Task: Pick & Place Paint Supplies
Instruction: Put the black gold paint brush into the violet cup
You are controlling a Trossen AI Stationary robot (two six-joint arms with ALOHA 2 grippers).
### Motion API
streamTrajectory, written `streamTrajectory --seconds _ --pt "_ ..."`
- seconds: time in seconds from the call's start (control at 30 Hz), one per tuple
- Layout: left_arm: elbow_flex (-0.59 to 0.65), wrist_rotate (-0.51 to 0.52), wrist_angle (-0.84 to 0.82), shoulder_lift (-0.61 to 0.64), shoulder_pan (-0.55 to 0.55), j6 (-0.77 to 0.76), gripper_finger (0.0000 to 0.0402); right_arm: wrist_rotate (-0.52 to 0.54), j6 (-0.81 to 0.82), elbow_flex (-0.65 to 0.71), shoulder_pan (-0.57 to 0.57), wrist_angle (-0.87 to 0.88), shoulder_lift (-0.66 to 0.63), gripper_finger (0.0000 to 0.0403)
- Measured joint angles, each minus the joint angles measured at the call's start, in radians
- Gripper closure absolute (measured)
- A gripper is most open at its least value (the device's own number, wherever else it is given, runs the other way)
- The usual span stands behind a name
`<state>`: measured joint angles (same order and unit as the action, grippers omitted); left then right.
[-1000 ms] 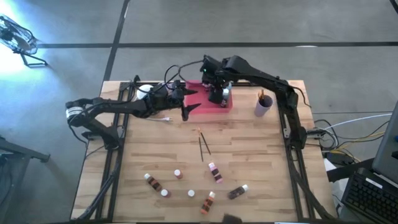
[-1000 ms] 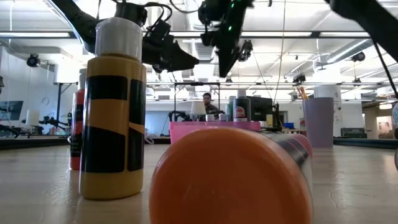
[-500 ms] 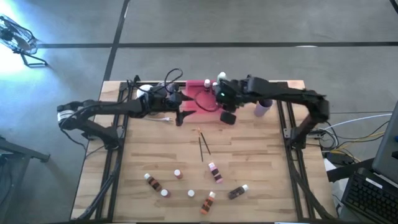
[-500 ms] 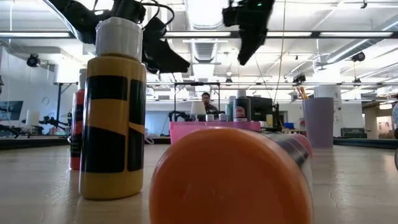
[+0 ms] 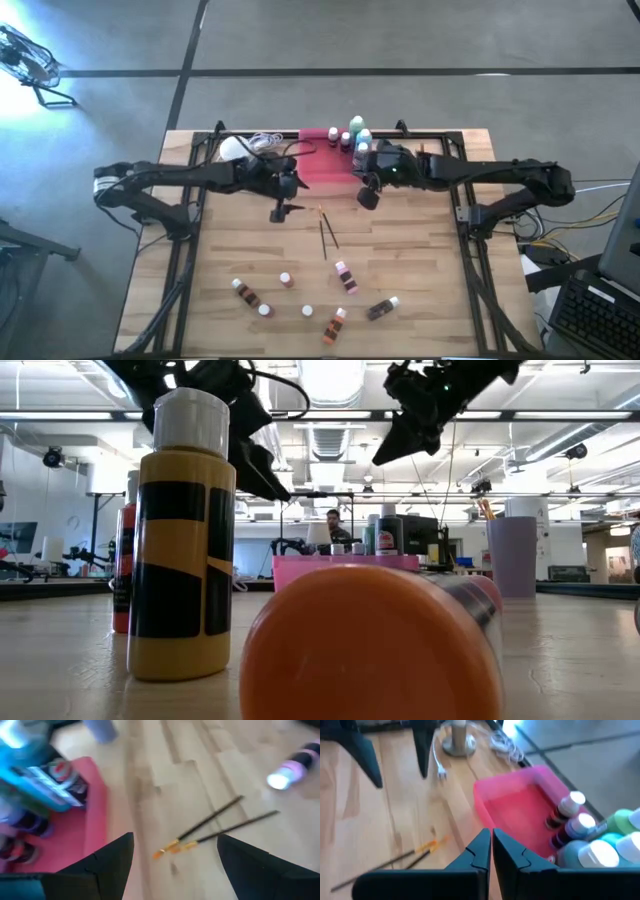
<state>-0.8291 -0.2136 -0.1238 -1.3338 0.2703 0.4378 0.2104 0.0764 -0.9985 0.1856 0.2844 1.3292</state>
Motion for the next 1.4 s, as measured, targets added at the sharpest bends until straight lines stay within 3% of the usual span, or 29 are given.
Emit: streamTrajectory --seconds 0.2,0.6,0.87,1.4 --pt "-0.068 -0.152 -0.042 -0.046 -0.001 0.040 0.0131 -0.001 0.003 0.084 0.000 -0.131 -0.032 0.0394" --pt "-0.159 -0.152 -0.059 -0.306 0.001 0.143 0.0161 -0.002 -0.001 0.090 0.000 -0.126 -0.034 0.0394" --pt "-0.229 0.028 -0.138 -0.408 0.005 0.220 0.0162 -0.002 -0.001 0.090 0.000 -0.125 -0.034 0.0394" --pt "-0.266 0.060 -0.135 -0.469 0.024 0.291 0.0162 -0.002 -0.005 0.090 0.000 -0.126 -0.034 0.0394"
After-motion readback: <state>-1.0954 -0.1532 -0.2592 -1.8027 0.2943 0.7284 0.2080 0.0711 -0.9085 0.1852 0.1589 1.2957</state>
